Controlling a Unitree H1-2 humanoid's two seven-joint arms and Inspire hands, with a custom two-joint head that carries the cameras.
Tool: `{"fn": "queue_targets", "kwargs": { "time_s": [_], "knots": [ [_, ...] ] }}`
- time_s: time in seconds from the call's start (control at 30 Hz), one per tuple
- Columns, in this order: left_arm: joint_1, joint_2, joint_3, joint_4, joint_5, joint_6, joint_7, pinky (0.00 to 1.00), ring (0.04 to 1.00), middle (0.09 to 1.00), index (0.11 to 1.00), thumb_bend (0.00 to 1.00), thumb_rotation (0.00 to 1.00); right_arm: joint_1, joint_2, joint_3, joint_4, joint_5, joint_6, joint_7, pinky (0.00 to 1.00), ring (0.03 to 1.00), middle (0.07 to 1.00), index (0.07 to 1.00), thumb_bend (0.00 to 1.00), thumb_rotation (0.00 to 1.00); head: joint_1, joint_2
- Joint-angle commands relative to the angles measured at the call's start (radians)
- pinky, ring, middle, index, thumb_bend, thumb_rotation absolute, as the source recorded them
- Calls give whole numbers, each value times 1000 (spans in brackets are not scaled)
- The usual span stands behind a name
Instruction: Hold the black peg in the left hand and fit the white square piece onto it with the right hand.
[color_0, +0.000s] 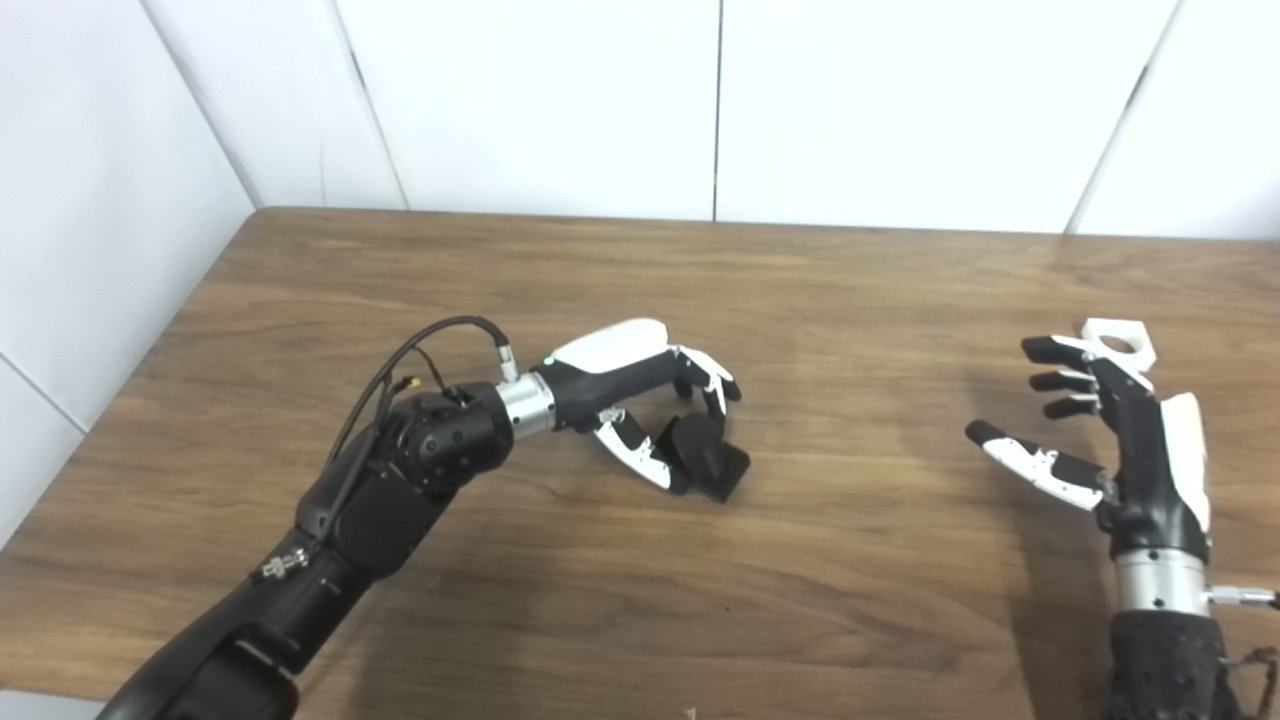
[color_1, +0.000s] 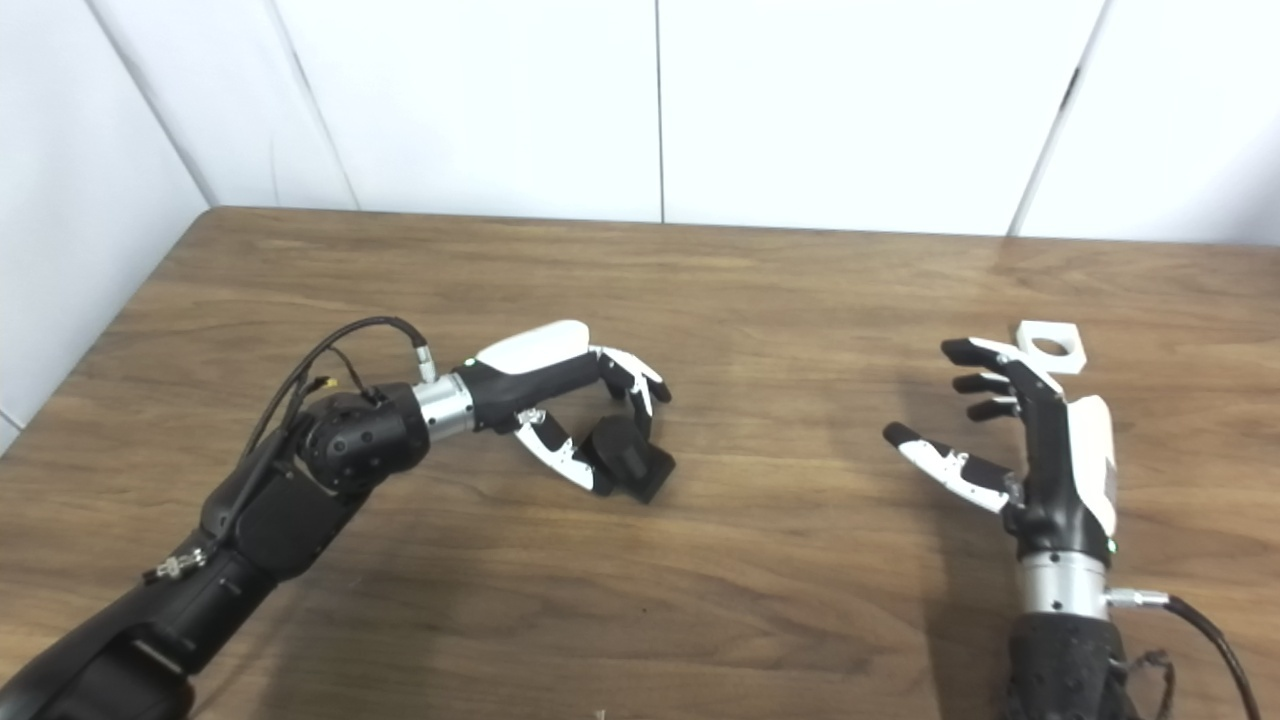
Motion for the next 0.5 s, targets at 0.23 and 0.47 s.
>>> {"fn": "queue_targets", "kwargs": {
  "time_s": [0.23,0.47],
  "knots": [
    [17,-32,-121,49,125,-85,10,640,796,790,490,522,73,-35,12,-4,-69,-11,12,-6,536,643,714,684,638,161,-4,4],
    [6,-17,-145,55,133,-90,25,651,801,790,490,523,71,-38,15,-1,-84,-14,14,-12,527,637,697,685,639,160,-78,10]
  ]
}}
